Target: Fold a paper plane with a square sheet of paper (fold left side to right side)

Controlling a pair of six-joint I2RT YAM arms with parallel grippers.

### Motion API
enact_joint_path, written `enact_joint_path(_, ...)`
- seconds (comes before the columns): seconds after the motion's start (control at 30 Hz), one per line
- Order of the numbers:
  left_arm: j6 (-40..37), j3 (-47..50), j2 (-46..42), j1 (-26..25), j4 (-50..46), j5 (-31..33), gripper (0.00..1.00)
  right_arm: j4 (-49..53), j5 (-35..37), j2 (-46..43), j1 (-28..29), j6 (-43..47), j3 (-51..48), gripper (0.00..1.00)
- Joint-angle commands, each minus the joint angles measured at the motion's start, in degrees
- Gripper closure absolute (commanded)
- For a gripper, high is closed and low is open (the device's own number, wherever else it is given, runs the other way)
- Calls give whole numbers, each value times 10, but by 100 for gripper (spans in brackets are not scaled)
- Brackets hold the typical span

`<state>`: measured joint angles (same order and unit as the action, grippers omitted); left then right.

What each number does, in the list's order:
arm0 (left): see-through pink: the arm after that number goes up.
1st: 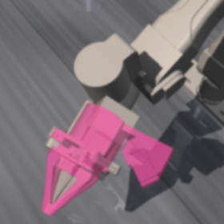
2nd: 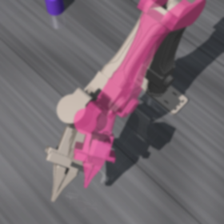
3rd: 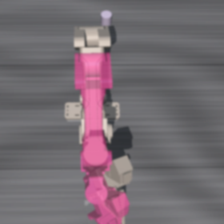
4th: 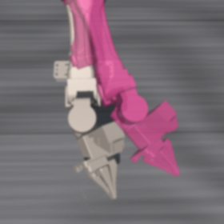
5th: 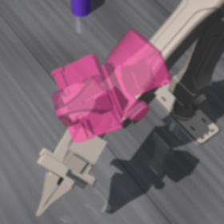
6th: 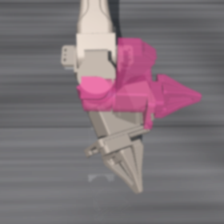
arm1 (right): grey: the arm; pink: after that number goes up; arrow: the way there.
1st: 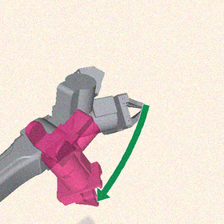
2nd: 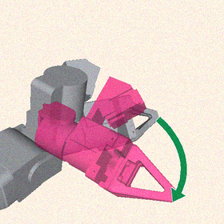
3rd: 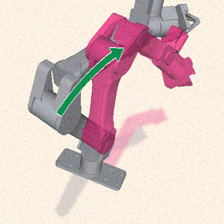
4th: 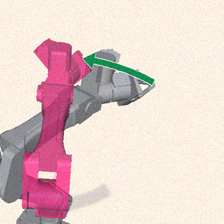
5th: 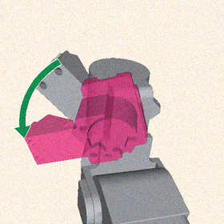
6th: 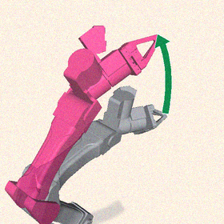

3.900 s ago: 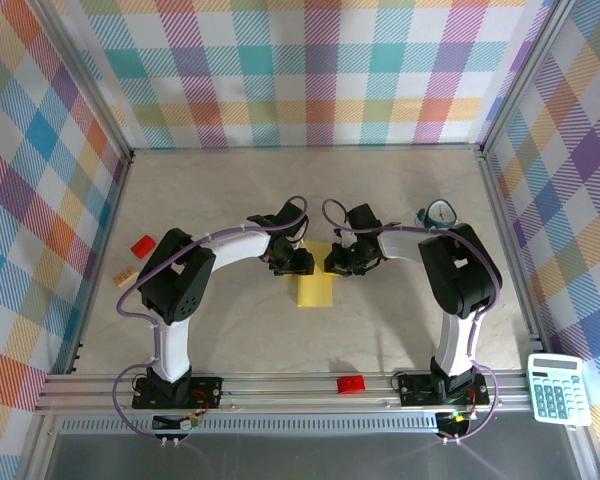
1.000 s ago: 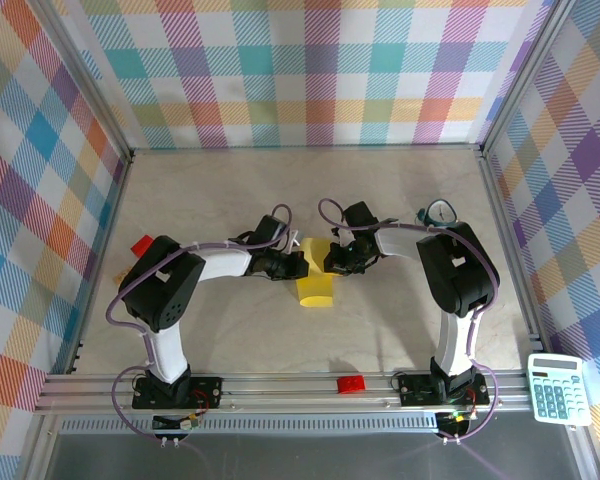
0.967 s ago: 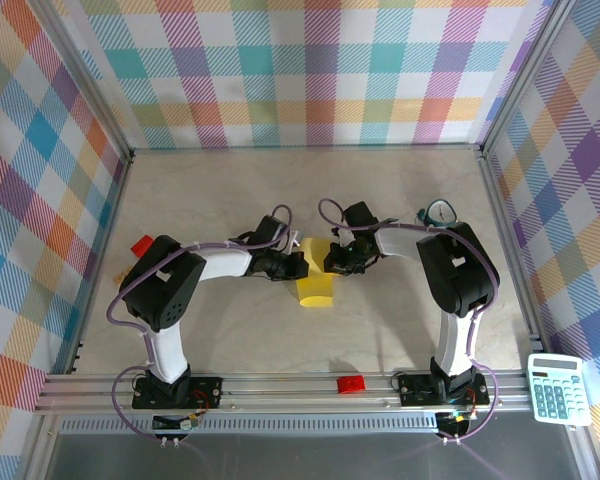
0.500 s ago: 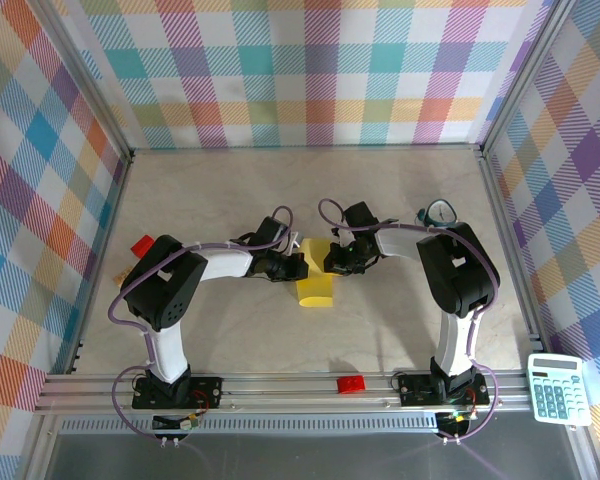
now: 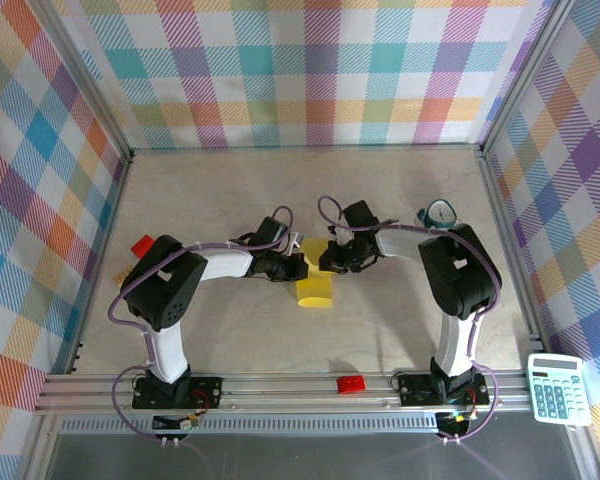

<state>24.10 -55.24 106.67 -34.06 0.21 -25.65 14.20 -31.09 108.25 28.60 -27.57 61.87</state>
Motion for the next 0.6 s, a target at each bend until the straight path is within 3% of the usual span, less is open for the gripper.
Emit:
enact_joint_path(0.0,-17,3,2,-4,-33,16,100,-40,-38,3,5,-18,4,100)
enact_joint_path(0.57,-6,12,0,-5,-14,5,100,-44,-15,85,18,-29,56,100)
